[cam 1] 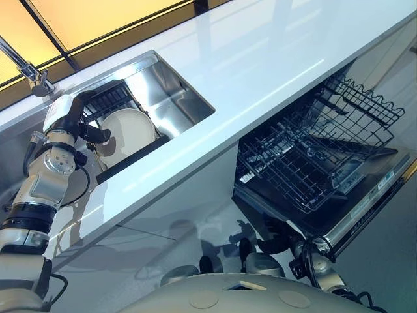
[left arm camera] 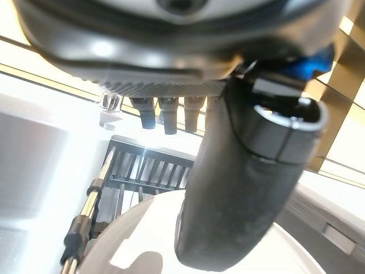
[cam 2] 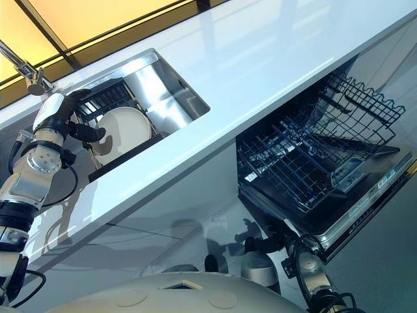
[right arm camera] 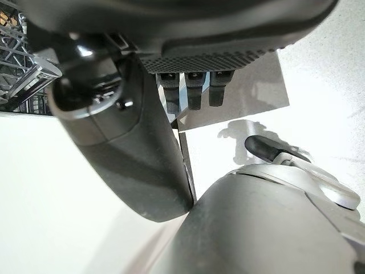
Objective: Pick up plates and place into dishwasher.
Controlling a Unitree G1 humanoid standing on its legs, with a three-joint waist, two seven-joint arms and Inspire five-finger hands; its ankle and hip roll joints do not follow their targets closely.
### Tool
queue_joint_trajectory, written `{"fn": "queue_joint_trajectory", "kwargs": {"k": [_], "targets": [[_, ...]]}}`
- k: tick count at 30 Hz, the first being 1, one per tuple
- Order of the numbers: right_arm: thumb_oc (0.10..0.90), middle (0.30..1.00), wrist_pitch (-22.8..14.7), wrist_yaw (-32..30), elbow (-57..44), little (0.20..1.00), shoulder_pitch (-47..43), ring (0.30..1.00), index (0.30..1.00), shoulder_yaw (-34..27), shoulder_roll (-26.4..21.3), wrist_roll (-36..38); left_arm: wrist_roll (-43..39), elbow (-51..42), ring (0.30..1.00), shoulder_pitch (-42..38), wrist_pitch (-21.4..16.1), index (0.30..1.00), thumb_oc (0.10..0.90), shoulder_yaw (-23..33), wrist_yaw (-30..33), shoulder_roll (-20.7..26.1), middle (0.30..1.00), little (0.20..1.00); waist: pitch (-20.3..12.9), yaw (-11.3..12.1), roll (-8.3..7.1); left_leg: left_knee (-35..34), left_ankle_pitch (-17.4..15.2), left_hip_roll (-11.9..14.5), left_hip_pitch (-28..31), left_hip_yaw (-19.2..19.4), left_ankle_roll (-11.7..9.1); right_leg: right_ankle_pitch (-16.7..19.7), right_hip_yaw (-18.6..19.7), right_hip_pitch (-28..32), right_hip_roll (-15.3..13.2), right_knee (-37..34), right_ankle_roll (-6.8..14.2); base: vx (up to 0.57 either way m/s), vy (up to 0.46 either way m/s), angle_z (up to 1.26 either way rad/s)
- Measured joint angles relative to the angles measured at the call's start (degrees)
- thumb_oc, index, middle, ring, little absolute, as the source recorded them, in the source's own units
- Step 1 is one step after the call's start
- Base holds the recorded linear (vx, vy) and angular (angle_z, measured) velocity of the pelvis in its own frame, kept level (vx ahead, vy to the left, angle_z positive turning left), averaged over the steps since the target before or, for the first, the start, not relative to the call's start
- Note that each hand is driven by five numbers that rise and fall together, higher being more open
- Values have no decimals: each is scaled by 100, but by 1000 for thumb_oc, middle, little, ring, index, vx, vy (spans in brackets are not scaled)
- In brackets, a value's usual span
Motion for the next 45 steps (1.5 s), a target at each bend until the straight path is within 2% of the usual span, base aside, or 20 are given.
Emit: {"fn": "queue_joint_trajectory", "kwargs": {"k": [11, 14, 19, 23, 26, 27, 28, 29, 35, 38, 41, 45], "targets": [[800, 900, 149, 35, -2, 900, 7, 900, 900, -189, -21, -209, -263, 73, 900, 0, 19, 900, 800, -11, -638, -13, 900, 900, 10, -111, 17, 2, 0, -4, 20, 7, 0, 5, 10, 13, -1, 2, -7, 101, 34, 0], [800, 900, 215, 37, -3, 900, 81, 900, 900, -271, -110, -211, -329, 76, 900, 0, 132, 900, 800, -10, -673, -94, 900, 900, 46, -143, 69, 2, -2, -9, 69, 12, 1, -2, 23, 55, -1, 2, 3, 125, 36, -2], [800, 900, 310, 132, -18, 900, 213, 900, 900, -423, -283, -290, -523, 114, 900, 0, 364, 900, 800, -8, -674, -216, 900, 900, 250, -159, 166, 3, -2, -15, 48, 54, -1, -10, 78, -22, 1, 55, 13, 42, 6, -7], [800, 900, 392, 161, -36, 900, 223, 900, 900, -432, -345, -326, -529, 306, 900, -135, 416, 900, 800, 171, -701, -214, 900, 900, 419, -154, 155, 185, 3, -29, -321, 142, -4, -9, 180, -434, -8, 278, 12, -42, -18, -13], [800, 900, 403, 199, -37, 900, 280, 900, 900, -432, -419, -327, -578, 440, 900, -336, 522, 900, 800, 304, -970, -205, 900, 900, 517, -147, 143, 218, 4, -35, -371, 166, 0, -10, 195, -513, -12, 342, 12, -10, 3, -3], [800, 900, 404, 200, -37, 900, 290, 900, 900, -435, -441, -327, -605, 480, 604, -398, 544, 604, 454, 374, -1139, -180, 604, 554, 526, -154, 136, 248, 1, -43, -422, 163, 3, -9, 196, -551, -20, 346, 13, 0, 0, 0], [800, 900, 403, 199, -39, 900, 285, 900, 900, -445, -444, -327, -685, 498, 432, -466, 611, 432, 254, 423, -1304, -140, 432, 354, 558, -154, 120, 271, 1, -49, -456, 163, 3, -9, 196, -590, -22, 376, 13, -33, 37, 1], [800, 900, 398, 201, -39, 900, 271, 900, 900, -446, -444, -326, -783, 524, 300, -542, 639, 300, 100, 452, -1493, -69, 300, 200, 611, -153, 103, 285, 2, -54, -484, 162, 3, -9, 199, -622, -26, 412, 13, -33, 37, 1], [800, 900, 347, 282, -37, 900, 250, 900, 900, -467, -446, -329, -1322, 807, 300, -791, 697, 300, 100, 981, -1523, 111, 300, 200, 679, -178, 71, 279, 5, -100, -539, 156, 57, -4, 181, -696, -82, 447, 12, -13, 45, 0], [800, 900, 343, 287, -38, 900, 252, 900, 900, -473, -443, -331, -1757, 808, 300, -787, 709, 300, 100, 1192, -1527, 175, 300, 200, 679, -150, 72, 277, -8, -115, -524, 21, 70, -10, 167, -664, -90, 439, 18, -14, 32, 6], [800, 900, 317, 292, -41, 900, 221, 900, 900, -474, -428, -388, -2364, 803, 300, -730, 703, 300, 100, 1344, -1462, 13, 300, 200, 680, -104, 72, 254, -10, -135, -480, -38, 70, -38, 142, -600, -119, 419, 55, -19, 8, 11], [800, 900, 272, 281, -40, 900, 190, 900, 900, -485, -421, -469, -2846, 547, 300, -473, 481, 300, 100, 1521, -1449, -114, 300, 200, 680, -78, 72, 230, -10, -183, -380, -110, 69, -79, 42, -469, -180, 390, 112, -17, -1, 10]]}}
